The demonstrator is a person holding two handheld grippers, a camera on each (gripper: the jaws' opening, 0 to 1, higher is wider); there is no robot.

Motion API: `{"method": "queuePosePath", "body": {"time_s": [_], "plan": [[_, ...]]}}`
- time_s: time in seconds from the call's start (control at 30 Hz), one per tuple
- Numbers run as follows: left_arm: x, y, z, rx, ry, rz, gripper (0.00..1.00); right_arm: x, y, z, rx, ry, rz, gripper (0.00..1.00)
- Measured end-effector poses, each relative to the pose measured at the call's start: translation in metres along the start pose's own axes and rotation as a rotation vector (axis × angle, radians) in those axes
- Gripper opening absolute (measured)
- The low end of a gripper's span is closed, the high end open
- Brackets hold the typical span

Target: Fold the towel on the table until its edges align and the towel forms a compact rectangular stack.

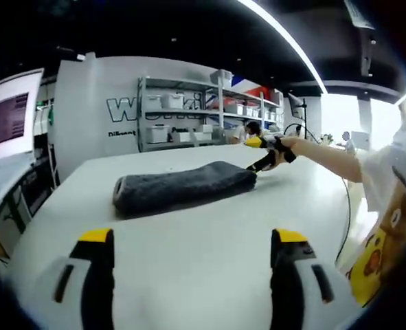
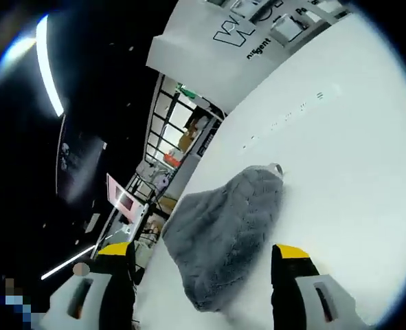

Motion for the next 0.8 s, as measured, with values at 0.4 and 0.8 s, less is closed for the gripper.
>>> {"method": "queuePosePath", "body": {"time_s": [0.4, 0.8], "plan": [[0.0, 0.002, -0.003, 0.008, 0.005, 0.009, 0.99, 0.0, -0.007, 0.004, 0.04, -0.078, -0.007, 0.7], [0.0, -0.001, -0.001, -0.006, 0.007, 0.014, 0.99, -0.005, -0.011, 0.008, 0.028, -0.072, -0.033, 0.57]]}}
Point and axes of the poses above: the point that each gripper's makers call its tool centre point, and the gripper's own axes: y roughly backward along the fingers, z roughly to its right, x roughly out of its top, the point moved 3 cm from there along y, roughly backward along the fingers, and after that the axes turned 7 degrees about z, right-handed, at the moved point
